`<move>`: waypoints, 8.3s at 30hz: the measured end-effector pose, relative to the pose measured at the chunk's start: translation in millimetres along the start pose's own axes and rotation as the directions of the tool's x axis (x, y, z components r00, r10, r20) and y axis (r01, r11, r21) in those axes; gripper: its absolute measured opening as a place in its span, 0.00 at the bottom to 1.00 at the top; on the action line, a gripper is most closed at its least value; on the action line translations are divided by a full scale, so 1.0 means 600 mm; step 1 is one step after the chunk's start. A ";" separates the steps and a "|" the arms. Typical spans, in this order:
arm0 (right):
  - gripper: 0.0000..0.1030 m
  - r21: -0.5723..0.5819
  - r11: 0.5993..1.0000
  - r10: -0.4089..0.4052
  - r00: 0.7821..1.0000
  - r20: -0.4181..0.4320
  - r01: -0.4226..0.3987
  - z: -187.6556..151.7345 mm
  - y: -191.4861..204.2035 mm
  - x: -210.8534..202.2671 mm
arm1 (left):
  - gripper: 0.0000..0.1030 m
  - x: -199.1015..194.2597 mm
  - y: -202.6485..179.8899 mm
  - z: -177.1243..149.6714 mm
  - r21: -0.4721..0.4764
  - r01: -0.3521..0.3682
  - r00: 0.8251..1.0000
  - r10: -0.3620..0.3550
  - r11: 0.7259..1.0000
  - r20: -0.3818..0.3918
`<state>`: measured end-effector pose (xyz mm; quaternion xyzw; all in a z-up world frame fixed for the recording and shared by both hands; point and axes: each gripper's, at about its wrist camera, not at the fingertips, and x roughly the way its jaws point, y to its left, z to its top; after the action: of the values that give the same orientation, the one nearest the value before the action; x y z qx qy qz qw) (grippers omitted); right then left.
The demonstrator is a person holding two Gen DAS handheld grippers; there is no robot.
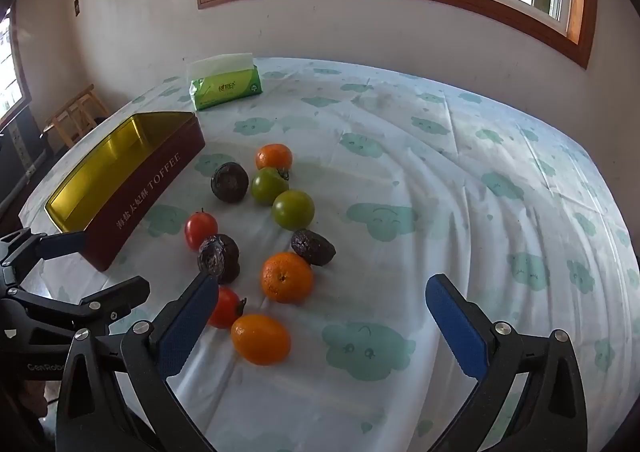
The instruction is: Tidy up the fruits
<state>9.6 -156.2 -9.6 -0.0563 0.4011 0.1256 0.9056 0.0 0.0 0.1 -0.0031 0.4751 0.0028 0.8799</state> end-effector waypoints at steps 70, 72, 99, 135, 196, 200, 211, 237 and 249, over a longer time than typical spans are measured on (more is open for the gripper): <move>1.00 0.120 0.992 -0.040 0.999 -0.021 0.043 -0.035 -0.077 -0.016 | 0.73 0.008 -0.047 -0.024 0.101 0.086 0.995 -0.080 0.991 -0.065; 1.00 0.127 0.991 -0.040 0.999 -0.022 0.042 -0.037 -0.082 -0.015 | 0.69 0.013 -0.055 -0.025 0.117 0.109 0.992 -0.102 0.987 -0.068; 1.00 0.181 0.982 -0.041 0.998 -0.045 0.048 -0.052 -0.113 -0.005 | 0.27 0.072 -0.098 0.001 0.147 0.260 0.960 -0.239 0.954 -0.147; 1.00 0.103 0.995 0.003 0.998 -0.067 0.004 -0.048 -0.046 0.011 | 0.26 -0.016 0.184 0.071 -0.056 -0.001 1.000 0.003 0.998 0.031; 0.38 -0.023 0.997 0.067 0.984 -0.162 -0.072 -0.048 0.058 0.068 | 0.33 0.084 0.308 0.028 -0.101 -0.168 0.977 0.152 0.981 -0.148; 0.38 -0.020 0.997 0.076 0.984 -0.162 -0.080 -0.049 0.058 0.066 | 0.39 0.082 0.310 0.028 -0.107 -0.159 0.980 0.143 0.982 -0.140; 0.37 -0.031 0.992 0.118 0.988 -0.103 -0.122 -0.009 0.071 0.043 | 0.62 0.033 0.305 0.038 -0.123 -0.088 0.996 0.087 0.989 -0.016; 0.37 -0.319 0.876 0.327 0.931 -0.161 -0.362 0.164 0.369 0.147 | 0.75 -0.042 0.449 -0.034 -0.389 -0.261 0.962 0.273 0.884 -0.025; 0.37 -0.393 0.851 0.272 0.932 -0.238 -0.349 0.142 0.412 0.194 | 0.75 -0.043 0.473 -0.044 -0.426 -0.287 0.955 0.293 0.858 -0.054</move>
<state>78.0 119.9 -39.0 -0.1992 0.4447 0.3505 0.7998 -38.9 283.5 6.5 -0.1249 0.4521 0.2396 0.8501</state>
